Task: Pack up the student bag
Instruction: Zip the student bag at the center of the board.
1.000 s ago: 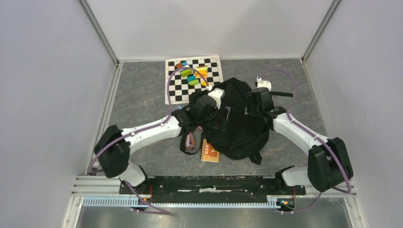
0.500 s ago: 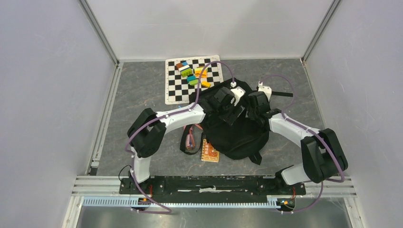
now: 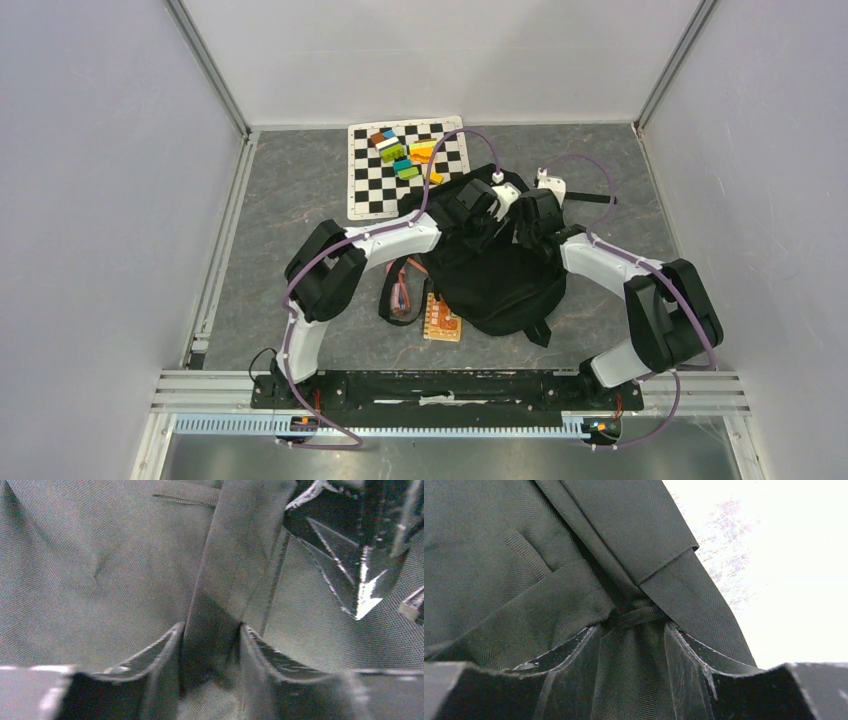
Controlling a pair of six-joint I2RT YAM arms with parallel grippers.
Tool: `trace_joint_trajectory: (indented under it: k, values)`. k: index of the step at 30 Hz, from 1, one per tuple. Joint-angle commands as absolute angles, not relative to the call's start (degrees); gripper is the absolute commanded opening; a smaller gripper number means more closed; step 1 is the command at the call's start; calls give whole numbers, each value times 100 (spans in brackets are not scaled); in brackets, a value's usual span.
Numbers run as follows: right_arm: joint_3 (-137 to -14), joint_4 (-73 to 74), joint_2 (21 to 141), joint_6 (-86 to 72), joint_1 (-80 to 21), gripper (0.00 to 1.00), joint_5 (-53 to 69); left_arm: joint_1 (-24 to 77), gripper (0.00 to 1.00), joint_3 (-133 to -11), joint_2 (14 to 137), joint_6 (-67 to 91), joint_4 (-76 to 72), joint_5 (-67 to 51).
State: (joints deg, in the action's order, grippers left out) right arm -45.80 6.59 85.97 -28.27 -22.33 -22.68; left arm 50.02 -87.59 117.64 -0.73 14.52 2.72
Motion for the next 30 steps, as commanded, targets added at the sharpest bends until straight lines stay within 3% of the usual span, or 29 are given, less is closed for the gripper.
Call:
trace_joint_trajectory:
  k: [1,4,9,19,25,30]
  values:
    - [-4852,224,8641,-2646,-2206,56,-2234,4992,41,-8965,11881,-273,1428,292]
    - [-4834,47,8608,-2548,-2206,55,-2312,4984,19,-8889,11883,-152,1467,436]
    - [-4809,132,8402,-2901,-2163,58,-2369,4983,2,-8638,11761,66,1412,510]
    - [-3692,-608,7184,-4342,-2013,60,-2307,4977,3,-7880,11364,320,811,-115]
    - [-3539,-692,7382,-4934,-2010,62,-2193,4983,28,-7511,11100,242,515,-256]
    - [-3390,-750,7435,-5347,-2007,61,-2363,4983,39,-7425,10924,211,389,-371]
